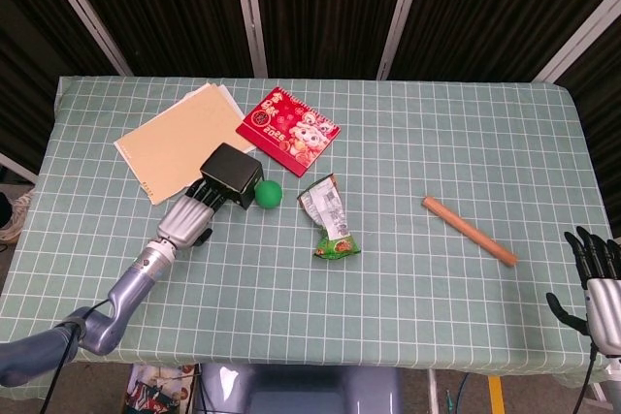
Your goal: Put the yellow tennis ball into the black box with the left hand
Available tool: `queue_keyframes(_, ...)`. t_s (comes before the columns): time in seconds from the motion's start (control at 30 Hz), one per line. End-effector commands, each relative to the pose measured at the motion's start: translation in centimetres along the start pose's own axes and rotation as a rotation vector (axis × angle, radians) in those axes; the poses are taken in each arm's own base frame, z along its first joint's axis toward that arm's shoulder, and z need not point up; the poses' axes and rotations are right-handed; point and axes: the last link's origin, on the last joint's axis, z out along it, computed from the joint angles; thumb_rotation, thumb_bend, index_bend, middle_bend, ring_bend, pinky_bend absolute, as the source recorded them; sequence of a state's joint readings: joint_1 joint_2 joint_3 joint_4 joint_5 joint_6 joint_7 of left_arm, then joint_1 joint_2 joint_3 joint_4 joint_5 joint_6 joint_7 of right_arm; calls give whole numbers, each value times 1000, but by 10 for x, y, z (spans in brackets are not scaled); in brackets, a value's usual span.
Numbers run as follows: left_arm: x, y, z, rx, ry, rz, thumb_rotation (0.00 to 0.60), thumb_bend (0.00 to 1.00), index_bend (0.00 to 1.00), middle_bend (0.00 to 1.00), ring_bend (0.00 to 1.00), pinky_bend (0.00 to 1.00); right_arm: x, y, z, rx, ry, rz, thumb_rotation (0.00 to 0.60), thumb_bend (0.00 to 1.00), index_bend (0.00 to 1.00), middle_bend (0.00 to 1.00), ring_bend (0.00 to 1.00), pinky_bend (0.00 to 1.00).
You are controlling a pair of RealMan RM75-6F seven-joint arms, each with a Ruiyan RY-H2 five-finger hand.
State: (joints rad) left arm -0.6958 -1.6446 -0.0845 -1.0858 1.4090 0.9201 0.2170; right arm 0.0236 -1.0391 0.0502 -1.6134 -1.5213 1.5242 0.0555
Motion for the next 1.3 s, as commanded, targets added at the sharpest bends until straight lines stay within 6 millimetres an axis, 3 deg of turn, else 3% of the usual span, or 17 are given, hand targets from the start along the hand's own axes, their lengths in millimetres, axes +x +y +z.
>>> queue_keyframes(0.03, -2, 0, -1, -10, 4, -5, 600, 358, 54, 9, 0, 0, 0, 0, 0, -1, 0, -1, 600, 318, 0, 0, 0, 0)
queue_keyframes(0.23, -3, -4, -19, -27, -21, -31, 600, 358, 47, 19, 0, 0, 0, -1, 0, 4, 0, -1, 600, 318, 0, 0, 0, 0)
queue_keyframes(0.43, -4, -16, -52, -45, -24, -51, 600, 356, 44, 38, 0, 0, 0, -3, -2, 13, 1, -2, 600, 318, 0, 0, 0, 0)
queue_keyframes(0.67, 5, -35, -118, -9, 16, -95, 600, 230, 8, 14, 0, 0, -1, -6, -3, 23, -7, 1, 600, 319, 0, 0, 0, 0)
queue_keyframes(0.9, 27, -45, -217, 212, 222, -201, 600, 115, 0, 0, 0, 0, -4, -6, 1, 22, -17, 10, 600, 318, 0, 0, 0, 0)
queue_keyframes(0.97, 33, -45, -235, 230, 290, -191, 600, 105, 0, 0, 0, 0, -5, -7, 1, 31, -15, 15, 600, 318, 0, 0, 0, 0)
queue_keyframes(1.13, 44, -45, -261, 269, 443, -154, 600, 102, 0, 0, 0, 0, -3, -9, -1, 31, -2, 20, 600, 319, 0, 0, 0, 0)
queue_keyframes(1.3, 42, -48, -268, 263, 448, -139, 600, 102, 0, 0, 0, 0, -1, -13, -4, 35, 19, 18, 600, 317, 0, 0, 0, 0)
